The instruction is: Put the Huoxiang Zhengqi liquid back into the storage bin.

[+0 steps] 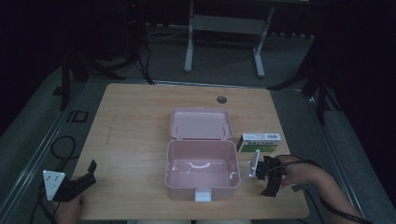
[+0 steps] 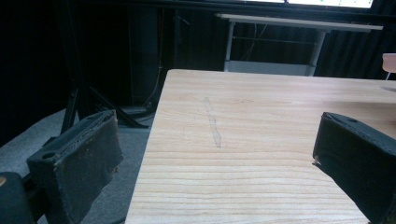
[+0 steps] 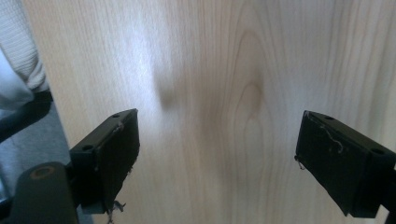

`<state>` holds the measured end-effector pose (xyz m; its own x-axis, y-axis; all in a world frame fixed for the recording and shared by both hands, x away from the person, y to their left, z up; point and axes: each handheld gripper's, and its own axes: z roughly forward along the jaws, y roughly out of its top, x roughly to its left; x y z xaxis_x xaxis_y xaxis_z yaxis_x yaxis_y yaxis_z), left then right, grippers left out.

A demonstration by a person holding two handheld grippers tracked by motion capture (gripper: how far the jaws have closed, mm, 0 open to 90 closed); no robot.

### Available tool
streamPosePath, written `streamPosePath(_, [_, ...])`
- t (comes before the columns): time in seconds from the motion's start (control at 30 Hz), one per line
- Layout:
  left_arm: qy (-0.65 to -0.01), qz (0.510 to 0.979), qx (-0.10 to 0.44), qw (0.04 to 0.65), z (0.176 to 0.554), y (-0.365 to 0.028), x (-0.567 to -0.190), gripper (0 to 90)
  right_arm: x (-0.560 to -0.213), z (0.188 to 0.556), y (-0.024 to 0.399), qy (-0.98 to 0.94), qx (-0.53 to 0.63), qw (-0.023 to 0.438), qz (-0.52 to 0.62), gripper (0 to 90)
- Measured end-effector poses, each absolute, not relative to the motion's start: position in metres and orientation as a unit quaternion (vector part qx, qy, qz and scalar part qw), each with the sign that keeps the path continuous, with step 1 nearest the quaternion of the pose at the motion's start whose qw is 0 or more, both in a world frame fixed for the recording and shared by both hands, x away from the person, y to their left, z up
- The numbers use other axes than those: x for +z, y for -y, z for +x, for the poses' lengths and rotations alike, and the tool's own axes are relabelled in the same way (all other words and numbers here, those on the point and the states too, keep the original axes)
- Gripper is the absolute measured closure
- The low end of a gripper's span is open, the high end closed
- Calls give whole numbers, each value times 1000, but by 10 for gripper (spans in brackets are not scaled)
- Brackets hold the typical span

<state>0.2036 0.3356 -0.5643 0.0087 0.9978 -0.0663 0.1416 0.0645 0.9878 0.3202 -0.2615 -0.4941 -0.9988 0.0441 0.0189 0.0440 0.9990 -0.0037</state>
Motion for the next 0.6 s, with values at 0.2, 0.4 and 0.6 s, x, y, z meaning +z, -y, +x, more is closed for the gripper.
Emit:
streamPosePath(0.2, [-547, 522, 441, 484, 204, -336, -564, 11, -487, 325, 254, 1000, 4, 4, 0, 155])
streamPosePath(0.4, [-546, 523, 440, 484, 204, -336, -564, 11, -465, 337, 252, 1000, -3, -4, 11, 184])
streamPosePath(0.6, [-546, 523, 440, 485, 204, -336, -564, 11, -441, 351, 253, 1000, -4, -21, 10, 202])
